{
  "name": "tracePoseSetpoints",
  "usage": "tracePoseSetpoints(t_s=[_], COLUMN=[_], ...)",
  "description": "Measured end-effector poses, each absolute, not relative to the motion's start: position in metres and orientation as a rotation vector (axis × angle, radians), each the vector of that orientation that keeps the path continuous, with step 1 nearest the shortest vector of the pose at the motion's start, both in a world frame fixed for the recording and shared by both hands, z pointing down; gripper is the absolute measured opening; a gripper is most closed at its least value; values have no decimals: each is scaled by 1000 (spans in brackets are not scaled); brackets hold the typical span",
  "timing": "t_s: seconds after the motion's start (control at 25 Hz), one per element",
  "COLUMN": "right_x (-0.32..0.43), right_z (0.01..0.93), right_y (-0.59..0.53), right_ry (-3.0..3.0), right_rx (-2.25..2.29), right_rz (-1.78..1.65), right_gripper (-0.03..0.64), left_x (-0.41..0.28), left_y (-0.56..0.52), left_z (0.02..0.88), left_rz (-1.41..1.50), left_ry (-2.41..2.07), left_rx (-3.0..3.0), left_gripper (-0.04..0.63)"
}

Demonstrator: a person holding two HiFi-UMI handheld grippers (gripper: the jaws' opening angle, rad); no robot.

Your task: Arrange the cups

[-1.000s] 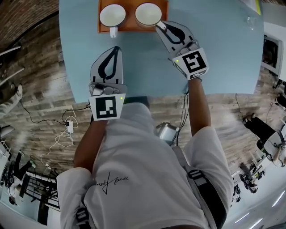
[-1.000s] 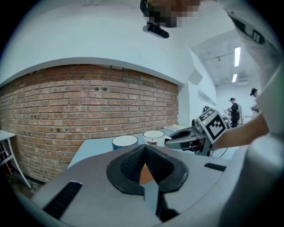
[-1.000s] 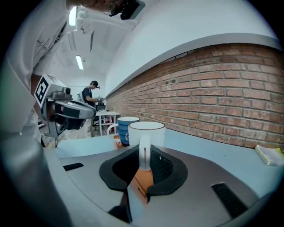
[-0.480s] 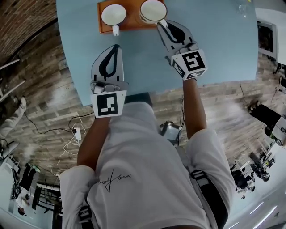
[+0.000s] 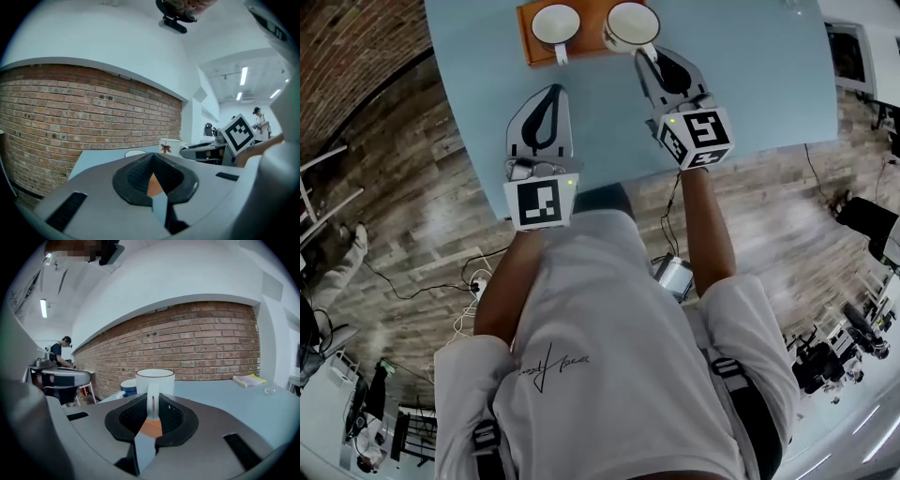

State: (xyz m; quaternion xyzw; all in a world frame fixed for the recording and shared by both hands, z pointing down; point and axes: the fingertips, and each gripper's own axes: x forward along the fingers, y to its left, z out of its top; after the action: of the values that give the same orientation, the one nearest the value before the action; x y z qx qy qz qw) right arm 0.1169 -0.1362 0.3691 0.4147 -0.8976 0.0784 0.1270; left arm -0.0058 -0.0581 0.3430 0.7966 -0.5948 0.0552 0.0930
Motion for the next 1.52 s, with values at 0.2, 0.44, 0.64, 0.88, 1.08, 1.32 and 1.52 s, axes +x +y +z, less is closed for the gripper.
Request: tracePoseSetpoints(t_s=[0.2, 0.44, 0.64, 0.88, 1.08, 1.32, 1.52], right_x=[110, 108, 107, 110, 111, 108, 108], right_z=[361, 353, 357, 368, 378, 387, 393], right_y=[-130, -130, -130, -136, -143, -151, -155], right_ry=[-2576, -2511, -2449, -2420, -2394, -2400, -2408], right_rx=[1336, 1500, 1602, 1665, 1680, 1660, 1663], right_rz=[251, 230, 225, 232, 231, 236, 253], right_gripper=[65, 64, 64, 64, 64, 64, 65], left_x=[-16, -25, -23, -14, -9, -10, -10], left_y=[-59, -63, -64, -65, -66, -72, -73], left_z=[338, 333, 331, 327, 335, 336, 340], left_rz=[116, 82, 62, 45, 68, 68, 61], left_ry=[-1771, -1777, -1781, -1781, -1775, -1800, -1808], left_rx=[2372, 2373, 2372, 2378, 2354, 2335, 2307], left_gripper=[9, 9, 9, 9, 9, 9, 9])
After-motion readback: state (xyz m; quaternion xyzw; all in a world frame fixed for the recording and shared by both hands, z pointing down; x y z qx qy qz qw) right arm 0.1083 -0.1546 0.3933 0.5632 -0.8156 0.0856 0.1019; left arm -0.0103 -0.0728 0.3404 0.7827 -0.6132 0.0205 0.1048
